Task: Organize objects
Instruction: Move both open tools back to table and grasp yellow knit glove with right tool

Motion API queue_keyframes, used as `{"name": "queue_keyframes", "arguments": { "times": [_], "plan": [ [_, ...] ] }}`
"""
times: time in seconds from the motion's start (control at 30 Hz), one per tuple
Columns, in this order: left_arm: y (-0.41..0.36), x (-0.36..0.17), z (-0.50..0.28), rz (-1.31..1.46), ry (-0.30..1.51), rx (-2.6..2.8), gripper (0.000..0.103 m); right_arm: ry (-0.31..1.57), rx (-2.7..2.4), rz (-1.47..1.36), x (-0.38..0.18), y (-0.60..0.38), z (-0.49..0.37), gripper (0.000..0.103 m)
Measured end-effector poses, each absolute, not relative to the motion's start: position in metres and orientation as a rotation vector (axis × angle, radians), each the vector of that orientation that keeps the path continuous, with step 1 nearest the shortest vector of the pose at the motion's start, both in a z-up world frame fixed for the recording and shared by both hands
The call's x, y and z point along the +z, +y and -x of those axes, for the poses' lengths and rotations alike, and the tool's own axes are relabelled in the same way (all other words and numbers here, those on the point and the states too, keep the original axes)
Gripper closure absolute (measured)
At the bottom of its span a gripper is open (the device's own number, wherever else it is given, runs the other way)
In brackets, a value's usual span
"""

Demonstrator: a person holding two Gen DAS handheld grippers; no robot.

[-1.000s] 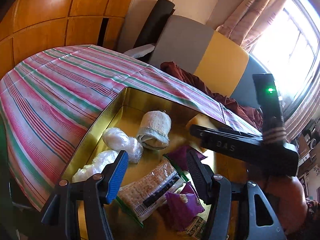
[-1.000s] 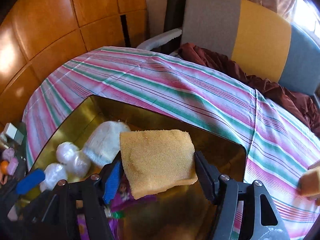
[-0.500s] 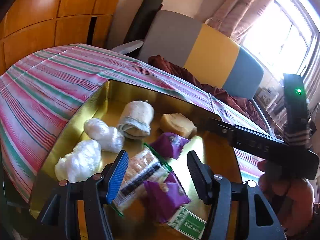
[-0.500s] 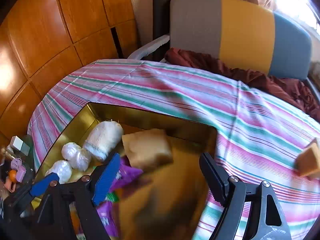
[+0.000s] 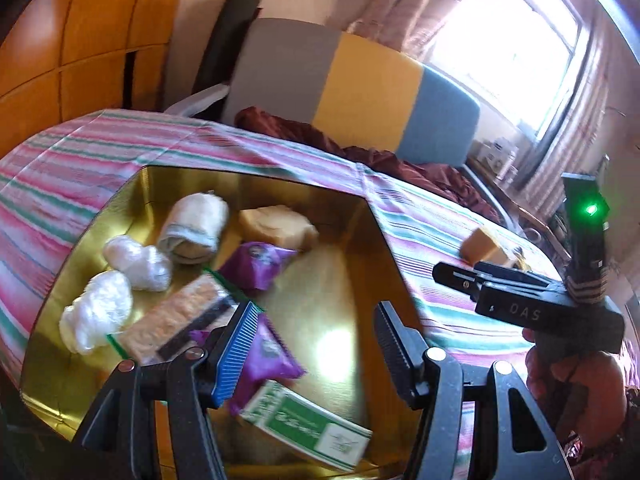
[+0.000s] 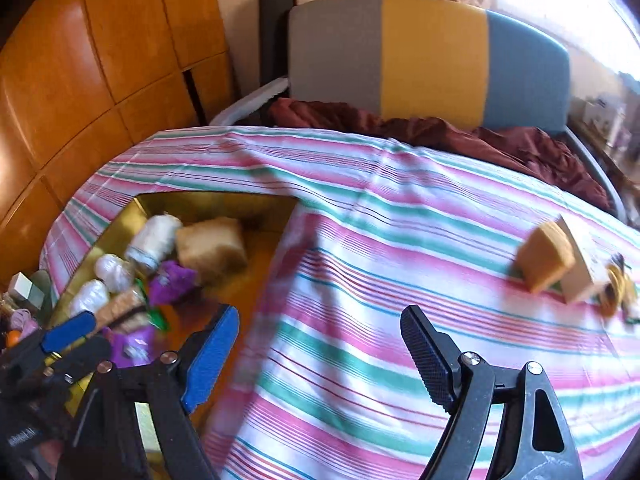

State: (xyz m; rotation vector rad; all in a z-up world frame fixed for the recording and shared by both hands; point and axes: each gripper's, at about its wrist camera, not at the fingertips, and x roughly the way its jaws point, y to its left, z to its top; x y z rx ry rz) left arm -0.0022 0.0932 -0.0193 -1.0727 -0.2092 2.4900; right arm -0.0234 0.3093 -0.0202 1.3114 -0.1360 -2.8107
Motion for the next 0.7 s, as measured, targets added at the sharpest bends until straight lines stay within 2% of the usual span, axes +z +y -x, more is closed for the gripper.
{"name": "queue_keyframes", "arguments": {
  "times": [0.13,0.37,0.57,0.7],
  "plan": [
    [0.109,-0.019,-0.007,1.047,-0.162,2.451,0.042,-0.158,-2.839,-1.351,-0.03,0.34,0.003,0.019],
    [0.146,-0.02,-0.026,1.054,-0.181,2.377,0.041,-0.25,-2.916,-1.458,-0.054,0.411,-0.034,0.019],
    [0.199,-0.021,-0.046,1.035,-0.018,2.27,0.041,-0.443,-3.029,-1.519,-0.073,0.483,-0.059,0.019],
    [0.232,-0.023,-0.055,1.016,0.09,2.188,0.041,-0.649,-3.073,-1.545,-0.083,0.535,-0.068,0.019]
  ]
}}
